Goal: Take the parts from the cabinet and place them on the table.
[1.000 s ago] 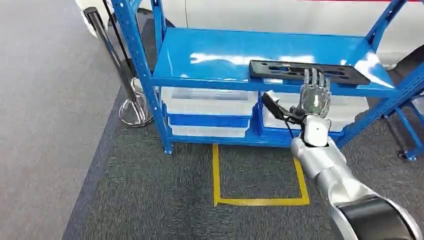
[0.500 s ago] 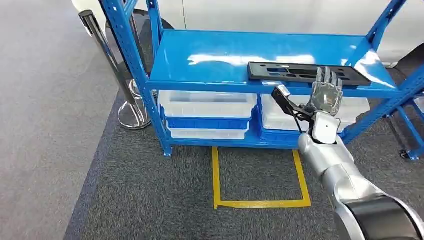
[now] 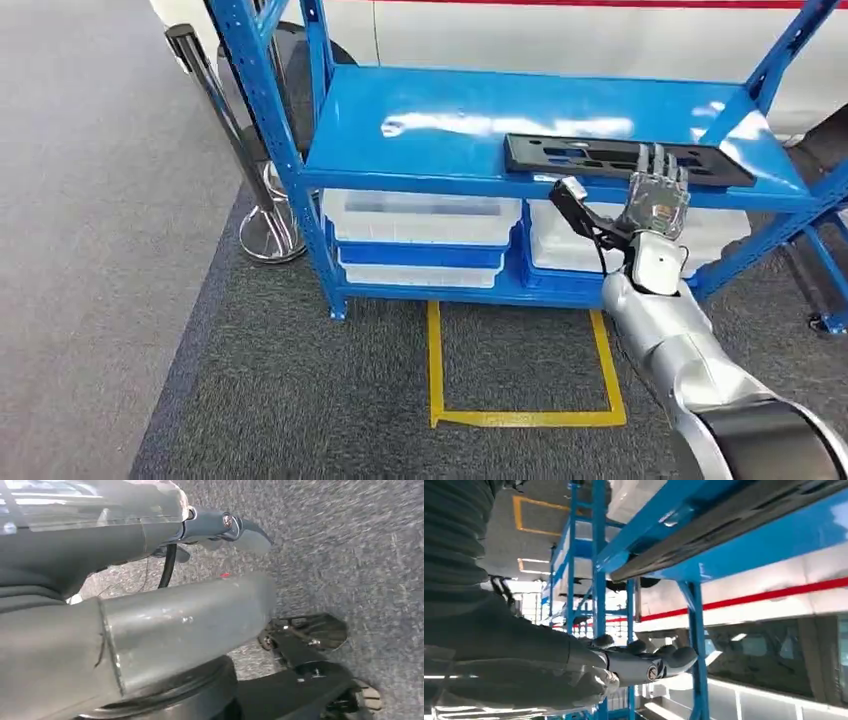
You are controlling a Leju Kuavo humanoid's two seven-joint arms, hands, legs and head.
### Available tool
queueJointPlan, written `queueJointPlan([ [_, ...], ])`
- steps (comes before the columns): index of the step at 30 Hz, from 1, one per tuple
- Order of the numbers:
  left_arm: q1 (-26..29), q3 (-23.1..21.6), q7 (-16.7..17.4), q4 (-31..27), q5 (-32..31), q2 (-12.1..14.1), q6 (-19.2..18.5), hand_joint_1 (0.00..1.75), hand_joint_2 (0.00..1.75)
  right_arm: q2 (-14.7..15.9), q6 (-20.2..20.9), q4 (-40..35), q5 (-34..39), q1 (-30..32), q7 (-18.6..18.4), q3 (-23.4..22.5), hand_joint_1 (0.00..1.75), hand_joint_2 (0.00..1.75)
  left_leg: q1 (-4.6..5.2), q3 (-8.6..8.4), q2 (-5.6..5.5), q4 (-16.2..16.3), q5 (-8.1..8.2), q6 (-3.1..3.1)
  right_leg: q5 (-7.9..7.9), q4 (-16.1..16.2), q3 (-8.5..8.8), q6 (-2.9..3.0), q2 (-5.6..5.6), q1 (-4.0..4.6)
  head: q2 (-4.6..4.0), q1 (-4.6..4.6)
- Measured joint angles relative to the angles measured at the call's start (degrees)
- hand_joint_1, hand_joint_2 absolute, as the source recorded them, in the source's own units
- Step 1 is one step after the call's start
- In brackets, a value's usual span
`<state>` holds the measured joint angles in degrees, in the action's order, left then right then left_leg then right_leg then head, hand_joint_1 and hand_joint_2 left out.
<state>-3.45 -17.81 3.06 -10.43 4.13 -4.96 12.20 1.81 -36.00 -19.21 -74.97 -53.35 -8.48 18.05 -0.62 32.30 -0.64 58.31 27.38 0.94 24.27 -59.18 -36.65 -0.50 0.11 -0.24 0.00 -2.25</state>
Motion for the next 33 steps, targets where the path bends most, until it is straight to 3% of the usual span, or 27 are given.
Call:
queueJointPlan([
  [2,0.10,0.00,0.04,0.00,0.00,0.00,0.00,0.00,0.00,0.02,0.00,-0.02,0.02,-0.04,0.11,-0.13,0.00,1.75,0.14,-0.34,0.05,-0.32,0.27,-0.65,0.13,0.31,0.20,0.48,0.10,-0.27,0.00,0.00],
  [4,0.00,0.00,0.07,0.00,-0.06,0.02,0.00,0.00,0.00,0.00,0.02,-0.11,-0.04,-0.04,0.37,-0.24,0.00,1.75,0.07,0.62,0.27,2.47,2.20,-1.18,0.31,0.94,1.20,1.23,-0.06,-0.76,0.00,-0.05],
  [6,-0.04,0.00,0.04,0.00,-0.11,0.02,0.00,0.00,0.00,0.04,0.32,-0.09,-0.07,0.01,0.46,-0.30,0.00,1.75,-0.05,5.47,0.30,11.86,6.21,-1.37,0.65,0.87,1.51,1.73,-0.26,-0.60,0.00,-0.07],
  [7,0.06,0.00,0.04,0.00,-0.11,0.02,0.00,0.00,0.00,0.00,0.59,-0.06,-0.07,0.13,0.68,-0.31,0.00,1.75,-0.05,7.99,0.30,16.14,7.44,-1.41,0.81,0.75,1.57,1.86,-0.26,-0.53,0.00,-0.04],
  [8,0.19,0.00,0.02,0.00,-0.11,0.02,0.00,0.00,0.00,-0.11,0.83,-0.06,-0.07,0.34,0.79,-0.31,0.00,1.75,-0.04,9.80,0.30,18.50,7.21,-1.41,1.03,0.61,1.67,1.86,-0.18,-0.48,0.00,-0.09],
  [9,0.24,0.00,-0.02,0.00,-0.13,0.02,0.00,0.00,0.00,-0.15,1.07,-0.06,-0.07,0.55,0.79,-0.31,0.00,1.75,-0.04,9.93,0.30,17.56,5.49,-1.32,1.30,0.51,1.88,1.83,-0.08,-0.47,0.00,-0.04],
  [10,0.22,0.00,-0.02,0.00,-0.13,0.02,-0.02,0.00,0.00,-0.22,1.18,-0.06,-0.07,0.68,0.83,-0.31,0.00,1.75,-0.04,8.87,0.30,14.28,2.80,-1.15,1.61,0.39,2.16,1.78,-0.05,-0.46,0.00,-0.09],
  [12,0.15,0.00,-0.02,0.00,-0.15,0.02,-0.02,0.00,0.00,-0.35,1.31,-0.06,-0.07,0.69,0.94,-0.33,0.00,1.75,0.08,4.53,0.32,3.48,-3.56,-0.39,2.35,0.07,2.89,1.46,-0.02,-0.44,0.00,-0.04],
  [14,0.17,0.00,-0.02,0.02,-0.15,0.13,-0.04,0.00,0.00,-0.37,1.42,0.00,-0.07,0.62,0.96,-0.33,0.00,1.75,0.51,3.25,0.35,1.02,-2.69,0.05,2.57,-0.24,2.58,0.97,-0.01,-0.11,0.00,-0.07],
  [17,0.21,0.00,-0.04,0.02,-0.15,0.13,-0.07,0.00,0.00,-0.39,1.42,0.07,-0.07,0.87,0.96,-0.37,0.00,1.75,0.60,3.31,0.30,0.59,-2.40,0.42,2.47,0.19,2.54,0.16,-0.04,-0.21,0.00,0.00],
  [18,0.23,0.02,-0.02,0.02,-0.17,0.13,-0.07,0.00,0.00,-0.48,1.42,-0.09,-0.07,0.93,1.01,-0.39,0.00,1.75,-0.02,2.66,0.39,-0.29,-2.72,0.89,3.07,-0.05,2.39,-0.13,0.00,-0.38,0.02,-0.07],
  [19,0.13,0.02,-0.04,0.02,-0.20,0.17,-0.07,0.00,0.00,-0.46,1.44,-0.06,-0.07,0.86,1.09,-0.44,0.00,1.75,0.03,2.33,0.35,-0.59,-2.73,1.12,4.09,-1.74,1.91,-0.37,-0.06,-0.42,0.00,0.26],
  [20,0.01,0.04,-0.04,0.02,-0.20,0.17,0.02,0.00,0.00,-0.44,1.49,-0.06,-0.07,0.74,1.09,-0.50,0.00,1.75,0.02,2.25,0.34,-0.61,-2.69,1.27,5.75,-4.96,0.37,-0.58,-0.03,-0.45,0.00,0.31],
  [22,-0.02,0.02,-0.04,0.02,-0.37,0.17,-0.04,0.00,0.00,-0.39,1.60,0.02,-0.04,0.97,1.14,-0.72,0.00,1.75,0.03,2.13,0.26,-0.57,-2.44,1.52,9.46,-14.37,-4.75,-1.11,-0.04,-0.62,0.00,0.30],
  [23,0.08,0.02,-0.02,0.02,-0.44,0.17,-0.07,0.00,0.00,-0.39,1.62,0.07,-0.04,1.31,1.18,-0.74,0.00,1.75,0.03,2.04,0.24,-0.50,-2.30,1.51,9.84,-17.39,-6.72,-1.26,-0.05,-0.66,0.00,0.33],
  [24,0.19,0.02,-0.02,0.02,-0.52,0.17,-0.07,0.00,0.00,-0.39,1.66,0.09,-0.04,1.55,1.20,-0.74,0.00,1.75,0.00,1.92,0.21,-0.40,-2.11,1.46,8.55,-17.28,-7.24,-1.37,-0.06,-0.73,0.00,0.33],
  [25,0.21,0.02,-0.02,0.02,-0.54,0.17,-0.07,0.00,0.00,-0.39,1.64,0.09,-0.07,1.60,1.20,-0.77,0.00,1.75,-0.01,1.73,0.18,-0.21,-1.82,1.33,5.90,-14.18,-6.27,-1.34,-0.08,-0.85,0.00,0.33],
  [26,0.19,0.02,-0.02,0.02,-0.57,0.17,-0.07,0.00,0.00,-0.39,1.64,0.09,-0.07,1.55,1.20,-0.79,0.00,1.75,-0.01,1.48,0.17,-0.02,-1.52,1.23,3.22,-10.05,-4.39,-1.26,-0.08,-0.96,0.00,0.33],
  [27,0.13,0.02,-0.02,0.02,-0.61,0.17,-0.04,0.00,0.00,-0.39,1.62,0.07,-0.07,1.47,1.20,-0.81,0.00,1.75,-0.01,1.03,0.17,0.17,-1.06,1.03,-0.16,-3.57,-1.37,-1.08,-0.11,-1.05,0.00,0.31],
  [29,-0.09,0.04,-0.02,0.04,-0.66,0.17,0.00,0.00,0.00,-0.39,1.66,0.09,-0.07,1.49,1.31,-0.83,0.00,1.75,0.29,1.02,0.16,0.38,-0.64,0.43,0.56,-0.22,0.46,-0.80,-0.07,-0.44,0.00,0.39],
  [32,0.09,0.04,0.04,0.04,-0.68,0.13,0.00,0.00,0.00,-0.39,1.64,0.09,-0.13,1.73,1.29,-0.94,0.00,1.75,0.24,0.74,0.18,-0.17,-0.61,-0.32,0.97,-0.30,0.39,0.00,0.14,-0.32,0.00,0.33],
  [33,0.07,0.04,0.07,0.04,-0.70,0.13,0.00,0.00,0.00,-0.42,1.60,0.05,-0.22,1.75,1.29,-0.96,0.00,1.75,0.49,0.64,0.19,-0.03,-0.13,-0.76,0.83,0.31,1.02,0.51,0.16,-0.99,0.00,0.33],
])
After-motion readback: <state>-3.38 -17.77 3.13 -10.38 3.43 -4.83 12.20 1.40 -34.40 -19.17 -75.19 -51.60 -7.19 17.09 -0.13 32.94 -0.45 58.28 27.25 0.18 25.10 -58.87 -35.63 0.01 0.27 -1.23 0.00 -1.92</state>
